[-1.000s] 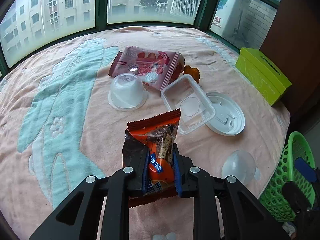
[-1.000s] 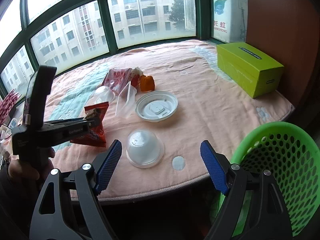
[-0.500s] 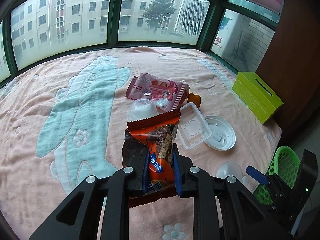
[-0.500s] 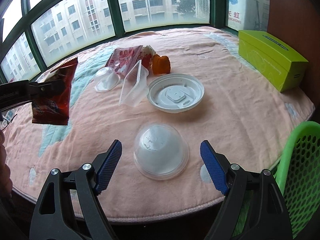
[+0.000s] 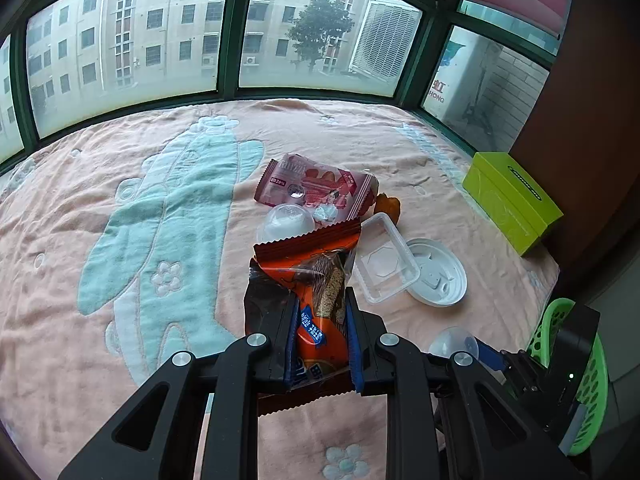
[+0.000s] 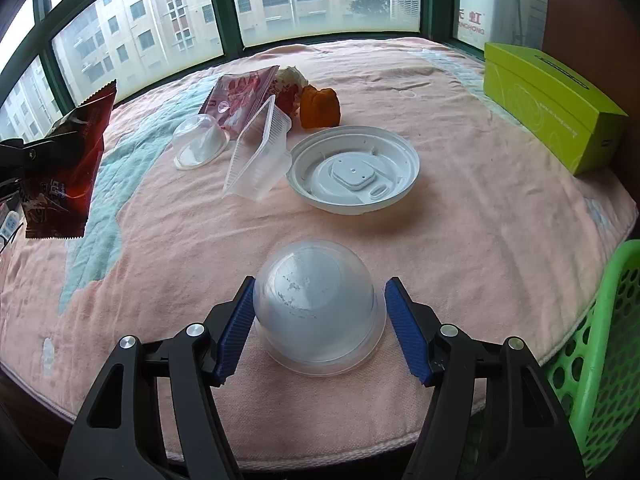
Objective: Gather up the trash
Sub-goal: 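Lift the wrapper with the left tool while the right tool grasps the clear dome lid, then carry the wrapper and dome lid to the green basket and open both tools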
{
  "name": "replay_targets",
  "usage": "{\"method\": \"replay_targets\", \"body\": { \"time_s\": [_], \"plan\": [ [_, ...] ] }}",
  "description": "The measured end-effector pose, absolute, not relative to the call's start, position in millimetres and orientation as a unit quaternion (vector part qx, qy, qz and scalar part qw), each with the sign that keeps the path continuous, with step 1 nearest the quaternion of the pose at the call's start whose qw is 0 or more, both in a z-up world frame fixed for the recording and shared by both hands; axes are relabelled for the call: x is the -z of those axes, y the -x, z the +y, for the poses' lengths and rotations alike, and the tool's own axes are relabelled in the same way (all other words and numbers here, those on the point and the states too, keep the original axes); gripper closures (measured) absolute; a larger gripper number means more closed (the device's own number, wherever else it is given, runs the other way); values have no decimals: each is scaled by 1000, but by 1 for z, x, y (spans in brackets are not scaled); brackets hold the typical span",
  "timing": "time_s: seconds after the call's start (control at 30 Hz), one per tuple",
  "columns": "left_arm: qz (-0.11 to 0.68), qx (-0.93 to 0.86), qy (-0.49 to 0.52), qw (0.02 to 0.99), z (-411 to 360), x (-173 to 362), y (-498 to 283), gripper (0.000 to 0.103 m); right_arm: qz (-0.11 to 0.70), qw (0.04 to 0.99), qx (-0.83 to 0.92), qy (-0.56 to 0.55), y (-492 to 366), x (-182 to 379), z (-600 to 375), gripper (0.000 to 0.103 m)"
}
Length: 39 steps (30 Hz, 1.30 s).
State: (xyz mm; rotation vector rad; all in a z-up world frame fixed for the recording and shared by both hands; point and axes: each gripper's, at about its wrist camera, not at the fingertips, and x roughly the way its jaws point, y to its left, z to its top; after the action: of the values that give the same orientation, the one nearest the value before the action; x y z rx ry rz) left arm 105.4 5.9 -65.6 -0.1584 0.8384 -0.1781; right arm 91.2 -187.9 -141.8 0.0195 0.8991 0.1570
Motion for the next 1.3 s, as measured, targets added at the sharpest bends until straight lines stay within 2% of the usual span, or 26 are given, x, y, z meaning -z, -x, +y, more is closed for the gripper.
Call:
{"method": "replay_targets", "body": {
  "time_s": [0.73, 1.3],
  "plan": [
    [379, 108, 74, 916, -16, 38, -105, 83, 368, 928, -52, -34, -68, 74, -214, 39],
    [356, 167, 62, 918, -69, 11, -97, 83, 324, 945, 21, -41, -29, 31, -265, 39]
  ]
}}
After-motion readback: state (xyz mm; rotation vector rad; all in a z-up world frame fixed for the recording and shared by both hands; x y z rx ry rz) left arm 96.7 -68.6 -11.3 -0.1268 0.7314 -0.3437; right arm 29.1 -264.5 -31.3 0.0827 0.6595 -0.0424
